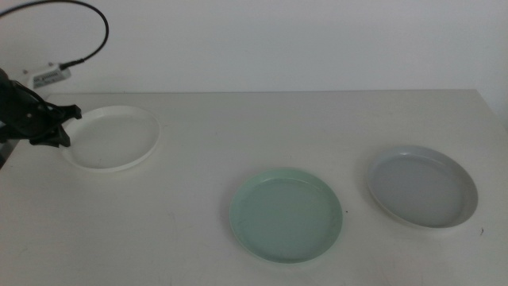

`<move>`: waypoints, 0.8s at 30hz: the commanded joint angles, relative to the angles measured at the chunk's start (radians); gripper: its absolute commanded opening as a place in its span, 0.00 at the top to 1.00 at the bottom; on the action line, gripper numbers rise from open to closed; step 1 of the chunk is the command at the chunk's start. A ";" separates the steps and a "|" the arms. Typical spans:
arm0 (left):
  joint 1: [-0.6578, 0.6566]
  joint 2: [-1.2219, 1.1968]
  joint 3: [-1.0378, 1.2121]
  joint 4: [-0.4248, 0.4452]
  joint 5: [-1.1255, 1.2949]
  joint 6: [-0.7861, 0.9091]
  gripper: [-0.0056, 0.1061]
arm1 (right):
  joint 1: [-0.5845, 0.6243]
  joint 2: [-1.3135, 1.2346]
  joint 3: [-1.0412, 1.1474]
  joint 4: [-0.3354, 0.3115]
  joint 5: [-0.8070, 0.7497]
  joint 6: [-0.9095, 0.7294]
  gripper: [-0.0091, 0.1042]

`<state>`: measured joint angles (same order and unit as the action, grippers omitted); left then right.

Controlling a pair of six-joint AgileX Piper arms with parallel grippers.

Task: Stack the three bowls on top of each other.

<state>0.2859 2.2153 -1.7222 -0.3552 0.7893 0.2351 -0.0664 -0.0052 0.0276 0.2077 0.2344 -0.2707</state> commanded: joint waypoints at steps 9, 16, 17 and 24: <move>-0.040 -0.453 0.302 -0.111 -0.079 -0.023 0.95 | -0.007 0.015 -0.006 -0.004 -0.070 -0.004 0.41; -0.157 -0.671 0.467 -0.110 -0.068 -0.088 0.95 | -0.007 0.015 -0.006 -0.004 -0.070 -0.004 0.41; -0.187 -0.696 0.487 -0.111 -0.070 -0.099 0.95 | -0.007 0.015 -0.006 -0.004 -0.070 -0.004 0.41; -0.415 -0.742 0.540 -0.110 -0.084 -0.198 0.95 | -0.007 0.015 -0.006 -0.004 -0.070 -0.004 0.41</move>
<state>-0.0815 1.5113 -1.1605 -0.4302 0.7532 0.0754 -0.0664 -0.0052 0.0276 0.2077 0.2344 -0.2707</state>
